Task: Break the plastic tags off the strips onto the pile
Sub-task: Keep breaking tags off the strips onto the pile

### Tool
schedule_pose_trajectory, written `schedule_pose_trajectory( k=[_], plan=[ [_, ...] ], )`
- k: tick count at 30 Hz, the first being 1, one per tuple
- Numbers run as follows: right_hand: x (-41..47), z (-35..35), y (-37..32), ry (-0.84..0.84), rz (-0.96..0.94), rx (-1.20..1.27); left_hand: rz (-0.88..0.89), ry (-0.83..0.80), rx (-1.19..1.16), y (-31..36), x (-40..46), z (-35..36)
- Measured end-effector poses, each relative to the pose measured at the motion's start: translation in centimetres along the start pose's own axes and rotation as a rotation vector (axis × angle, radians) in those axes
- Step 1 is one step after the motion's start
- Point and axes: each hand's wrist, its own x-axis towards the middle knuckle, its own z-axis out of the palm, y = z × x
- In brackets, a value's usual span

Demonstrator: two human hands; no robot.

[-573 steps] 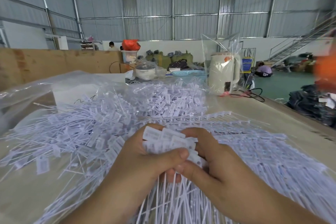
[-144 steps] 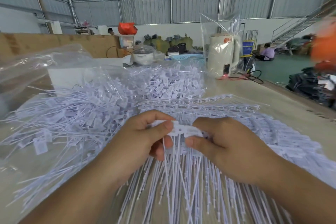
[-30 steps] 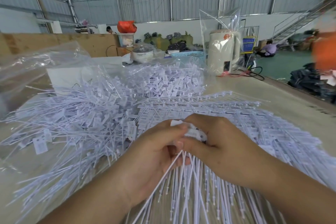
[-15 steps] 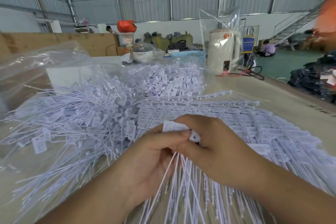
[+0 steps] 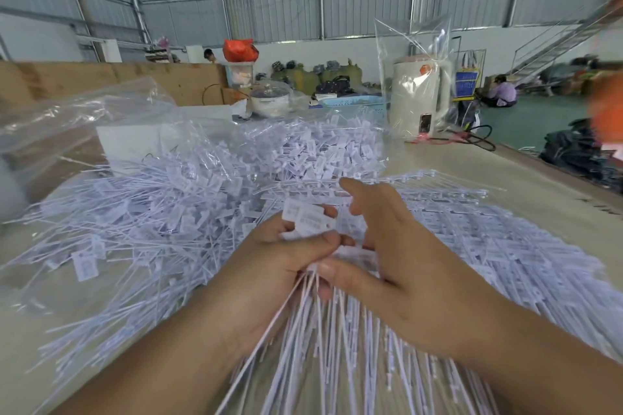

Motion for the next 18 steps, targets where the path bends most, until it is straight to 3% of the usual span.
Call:
schedule_pose_trajectory(
  k=[4,11,14,18],
  plan=[
    [0.1,-1.4,1.0,-0.158,0.115,0.055,0.04,0.039,0.017,0.1,0.2,0.0],
    [0.2,-1.2,0.7,-0.208,0.107,-0.062,0.041,-0.047,0.149,0.1,0.0,0.2],
    [0.1,-1.1,0.4,-0.126,0.099,-0.053,0.071,-0.011,0.185,0.0,0.0,0.4],
    [0.0,-0.8,-0.3,0.119,0.013,-0.147,0.079,0.0,0.016,0.5,-0.1,0.8]
  ],
)
